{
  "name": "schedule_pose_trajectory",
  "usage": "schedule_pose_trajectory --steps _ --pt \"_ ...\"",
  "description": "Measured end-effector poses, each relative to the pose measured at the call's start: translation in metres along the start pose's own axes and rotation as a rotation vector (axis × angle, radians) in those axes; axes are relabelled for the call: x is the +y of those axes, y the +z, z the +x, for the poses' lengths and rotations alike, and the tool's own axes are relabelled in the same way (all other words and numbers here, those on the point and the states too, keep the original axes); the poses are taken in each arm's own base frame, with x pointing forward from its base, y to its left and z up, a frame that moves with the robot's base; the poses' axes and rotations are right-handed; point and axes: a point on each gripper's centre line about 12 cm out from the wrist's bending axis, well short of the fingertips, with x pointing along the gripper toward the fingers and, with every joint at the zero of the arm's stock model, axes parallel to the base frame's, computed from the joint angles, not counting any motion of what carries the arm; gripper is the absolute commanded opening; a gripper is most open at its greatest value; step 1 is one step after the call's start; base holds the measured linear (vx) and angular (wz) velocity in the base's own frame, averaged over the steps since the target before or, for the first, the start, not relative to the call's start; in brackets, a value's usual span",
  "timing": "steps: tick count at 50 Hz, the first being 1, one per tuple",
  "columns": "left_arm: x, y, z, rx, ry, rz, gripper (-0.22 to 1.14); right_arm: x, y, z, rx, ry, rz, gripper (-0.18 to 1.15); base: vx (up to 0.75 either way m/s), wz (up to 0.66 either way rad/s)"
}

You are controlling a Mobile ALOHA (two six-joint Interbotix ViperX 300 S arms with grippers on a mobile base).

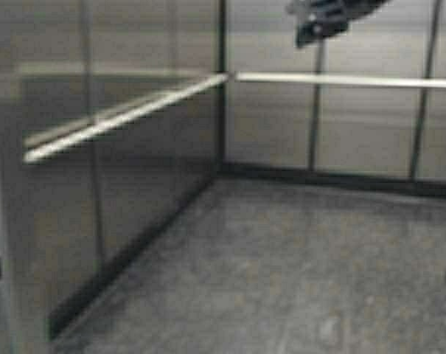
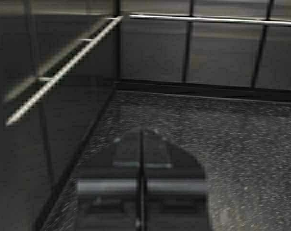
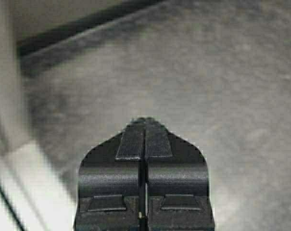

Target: Navigate to elevator, push the call button, then enter the elevator

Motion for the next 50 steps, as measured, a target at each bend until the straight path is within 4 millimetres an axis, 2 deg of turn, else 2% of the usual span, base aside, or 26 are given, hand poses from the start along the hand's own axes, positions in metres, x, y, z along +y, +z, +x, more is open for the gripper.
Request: schedule_pose_trajectory --steps 21,29,43,50 --pt "0.0 0.005 -0.002 -0.02 0.0 -0.01 0.03 0.003 -0.003 0.004 0.012 0.01 -0.002 0.06 0.53 -0.35" --pt "-0.001 0.001 -0.002 -0.006 -0.005 -0.005 0.03 0.002 -0.008 0.009 0.034 0.01 0.0 0.06 0.6 -0.37" --pt "-0.001 0.006 0.0 -0.026 -0.007 -0.008 0.03 0.006 0.002 0.011 0.001 0.025 -0.011 0.06 0.62 -0.1" --pt "-0.001 0.003 -0.001 -0.018 -0.008 -0.009 0.03 0.01 0.0 0.011 0.006 0.034 -0.021 0.06 0.65 -0.01"
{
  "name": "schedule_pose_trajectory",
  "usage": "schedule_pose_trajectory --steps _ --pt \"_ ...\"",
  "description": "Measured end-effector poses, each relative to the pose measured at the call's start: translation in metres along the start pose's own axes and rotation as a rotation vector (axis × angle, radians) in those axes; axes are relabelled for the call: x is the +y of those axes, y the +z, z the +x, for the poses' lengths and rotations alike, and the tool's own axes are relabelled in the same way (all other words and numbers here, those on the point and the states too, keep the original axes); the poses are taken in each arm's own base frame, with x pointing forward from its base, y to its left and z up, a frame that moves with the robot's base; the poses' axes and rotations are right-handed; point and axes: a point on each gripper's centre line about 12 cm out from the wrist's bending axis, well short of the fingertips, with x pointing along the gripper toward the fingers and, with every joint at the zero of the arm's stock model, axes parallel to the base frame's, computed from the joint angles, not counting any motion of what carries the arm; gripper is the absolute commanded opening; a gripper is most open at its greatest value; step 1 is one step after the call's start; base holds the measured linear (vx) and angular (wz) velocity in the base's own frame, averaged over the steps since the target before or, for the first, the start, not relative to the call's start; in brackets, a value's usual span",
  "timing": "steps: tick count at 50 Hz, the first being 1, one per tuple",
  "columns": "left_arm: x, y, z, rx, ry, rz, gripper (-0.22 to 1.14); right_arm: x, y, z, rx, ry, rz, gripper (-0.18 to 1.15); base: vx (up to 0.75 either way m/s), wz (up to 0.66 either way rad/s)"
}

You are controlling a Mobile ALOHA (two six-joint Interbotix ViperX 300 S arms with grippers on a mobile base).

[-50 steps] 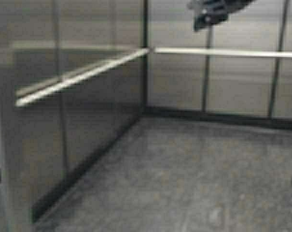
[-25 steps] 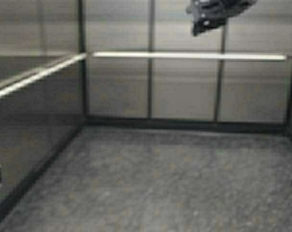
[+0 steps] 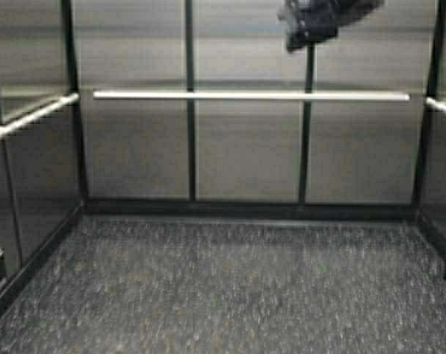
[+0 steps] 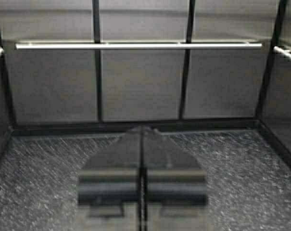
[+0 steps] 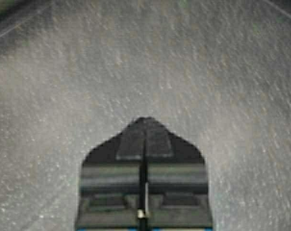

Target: Navigate to elevator, push the call button, then enter the elevator

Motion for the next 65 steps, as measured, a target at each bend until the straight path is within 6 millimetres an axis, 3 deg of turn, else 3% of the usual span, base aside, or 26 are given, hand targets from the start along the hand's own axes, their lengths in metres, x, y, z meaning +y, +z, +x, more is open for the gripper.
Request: schedule_pose_trajectory --steps 6,12,19,27,30,35,48,57,65 --pt "0.002 -0.006 0.005 0.032 0.011 0.0 0.03 -0.003 0.007 0.002 -0.014 -0.006 0.003 0.06 0.72 -0.08" --pt "-0.004 -0.014 -0.001 0.049 -0.013 -0.012 0.03 -0.001 -0.021 0.004 0.069 -0.005 0.002 0.06 0.69 -0.1" --pt "-0.006 0.008 -0.014 -0.044 -0.025 0.016 0.03 0.01 -0.002 -0.008 0.004 0.016 -0.03 0.06 0.47 -0.26" --pt "-0.016 0.021 -0.02 -0.09 -0.067 0.054 0.03 0.005 0.012 -0.013 -0.032 -0.001 -0.029 0.06 0.56 -0.21" --pt "-0.015 0.014 -0.011 -0.048 -0.059 0.082 0.03 -0.005 0.011 -0.006 -0.018 -0.022 -0.016 0.06 0.59 -0.25" --pt "-0.015 -0.006 -0.001 0.035 -0.062 0.082 0.03 -0.013 -0.007 0.002 0.039 -0.042 0.008 0.06 0.54 -0.08" --pt "-0.019 0.002 -0.003 0.005 -0.075 0.057 0.03 -0.013 0.004 -0.012 -0.004 -0.048 0.001 0.06 0.53 -0.05" --pt "-0.017 -0.018 0.005 0.084 -0.073 0.064 0.03 -0.02 -0.017 -0.005 0.059 -0.065 0.027 0.06 0.63 -0.03" --pt "-0.019 -0.016 0.005 0.075 -0.079 0.065 0.03 -0.019 -0.024 -0.003 0.08 -0.06 0.029 0.06 0.5 -0.12"
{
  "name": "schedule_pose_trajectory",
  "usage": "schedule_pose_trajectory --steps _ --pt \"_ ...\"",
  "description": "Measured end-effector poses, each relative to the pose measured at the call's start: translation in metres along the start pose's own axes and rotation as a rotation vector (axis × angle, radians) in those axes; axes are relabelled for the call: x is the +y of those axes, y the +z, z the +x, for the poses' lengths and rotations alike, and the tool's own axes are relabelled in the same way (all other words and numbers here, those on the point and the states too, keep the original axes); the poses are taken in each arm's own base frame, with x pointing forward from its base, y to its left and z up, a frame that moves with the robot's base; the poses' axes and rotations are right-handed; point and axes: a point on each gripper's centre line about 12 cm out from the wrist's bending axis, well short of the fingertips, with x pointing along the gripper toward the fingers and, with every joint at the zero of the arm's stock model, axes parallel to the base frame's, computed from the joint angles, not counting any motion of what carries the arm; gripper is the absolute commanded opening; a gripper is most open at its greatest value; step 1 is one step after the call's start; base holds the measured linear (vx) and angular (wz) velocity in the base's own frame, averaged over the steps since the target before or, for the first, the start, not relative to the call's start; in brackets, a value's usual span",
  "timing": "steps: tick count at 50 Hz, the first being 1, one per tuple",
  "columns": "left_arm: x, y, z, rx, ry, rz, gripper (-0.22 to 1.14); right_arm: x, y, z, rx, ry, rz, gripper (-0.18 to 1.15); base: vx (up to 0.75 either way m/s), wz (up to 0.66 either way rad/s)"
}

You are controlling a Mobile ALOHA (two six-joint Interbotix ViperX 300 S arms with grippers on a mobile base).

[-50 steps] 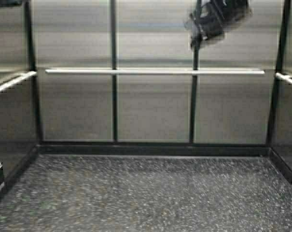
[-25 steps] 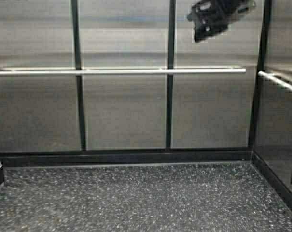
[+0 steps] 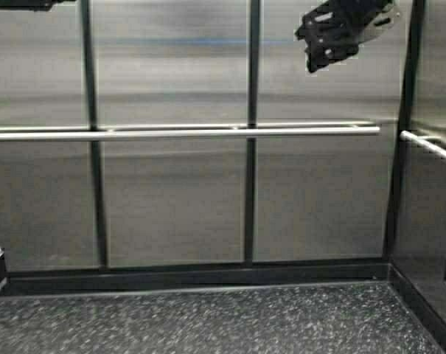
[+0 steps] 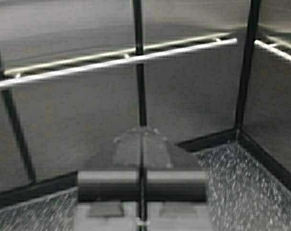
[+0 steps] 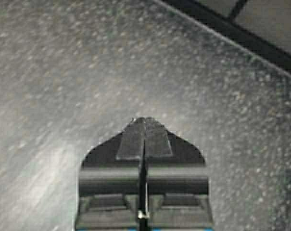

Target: Navigate to elevator, push the call button, then enter the elevator

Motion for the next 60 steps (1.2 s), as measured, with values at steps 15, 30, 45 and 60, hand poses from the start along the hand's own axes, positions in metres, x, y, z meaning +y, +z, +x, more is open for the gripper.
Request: schedule_pose_trajectory --steps 15,30,45,60 --pt "0.0 0.003 -0.002 -0.015 0.0 0.004 0.03 0.006 0.0 -0.002 0.011 0.007 -0.006 0.06 0.45 -0.18" --pt "-0.001 -0.008 0.004 0.029 -0.003 -0.004 0.03 0.016 0.009 -0.005 -0.011 0.028 -0.026 0.06 0.41 0.04" --pt "0.0 -0.01 0.007 0.041 0.0 -0.012 0.03 0.022 0.007 -0.007 -0.004 0.041 -0.038 0.06 0.38 0.33" --pt "0.0 -0.004 0.005 0.017 -0.003 -0.019 0.03 0.02 0.013 -0.006 -0.024 0.039 -0.034 0.06 0.32 0.28"
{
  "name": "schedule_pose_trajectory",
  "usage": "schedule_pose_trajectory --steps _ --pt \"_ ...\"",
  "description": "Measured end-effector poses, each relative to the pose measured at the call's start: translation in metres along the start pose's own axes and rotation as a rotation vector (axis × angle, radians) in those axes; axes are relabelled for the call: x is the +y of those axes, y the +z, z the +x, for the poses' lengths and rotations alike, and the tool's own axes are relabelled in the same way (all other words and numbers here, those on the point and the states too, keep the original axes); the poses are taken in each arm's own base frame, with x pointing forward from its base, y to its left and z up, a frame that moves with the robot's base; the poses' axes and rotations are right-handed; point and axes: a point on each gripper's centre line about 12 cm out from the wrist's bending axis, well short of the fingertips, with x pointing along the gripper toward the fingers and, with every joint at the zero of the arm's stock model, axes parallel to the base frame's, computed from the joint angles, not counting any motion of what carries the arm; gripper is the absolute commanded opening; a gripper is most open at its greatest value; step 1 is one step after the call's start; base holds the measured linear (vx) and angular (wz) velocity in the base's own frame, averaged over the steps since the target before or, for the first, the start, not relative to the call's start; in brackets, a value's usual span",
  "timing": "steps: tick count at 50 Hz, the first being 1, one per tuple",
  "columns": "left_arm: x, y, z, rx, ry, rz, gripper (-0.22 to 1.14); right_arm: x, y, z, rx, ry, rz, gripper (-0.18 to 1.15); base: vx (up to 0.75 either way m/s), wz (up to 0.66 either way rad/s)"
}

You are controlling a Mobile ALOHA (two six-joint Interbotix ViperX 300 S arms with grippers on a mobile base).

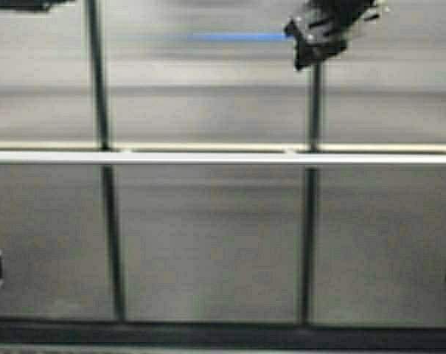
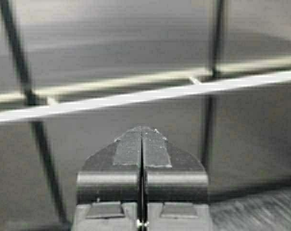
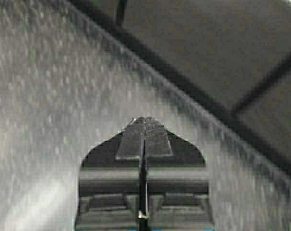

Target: Navigate to elevator, push the call button, then enter the elevator

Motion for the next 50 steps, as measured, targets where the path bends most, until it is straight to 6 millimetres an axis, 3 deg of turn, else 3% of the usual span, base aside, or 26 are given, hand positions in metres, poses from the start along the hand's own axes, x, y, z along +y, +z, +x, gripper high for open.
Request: schedule_pose_trajectory --steps 9,17,33,50 --pt "0.0 -0.002 0.001 0.006 0.001 -0.002 0.03 0.001 0.001 0.001 -0.004 0.003 -0.002 0.06 0.27 0.36" --pt "0.001 -0.002 0.002 0.008 0.004 -0.003 0.03 0.005 -0.016 0.003 0.041 0.013 -0.015 0.06 0.27 0.41" --pt "0.0 -0.005 0.002 0.017 0.0 -0.007 0.03 0.007 -0.028 0.014 0.09 0.025 -0.024 0.06 0.2 0.42" --pt "0.0 -0.007 0.005 0.028 0.0 -0.01 0.03 0.005 -0.019 0.012 0.064 0.018 -0.016 0.06 0.14 0.59"
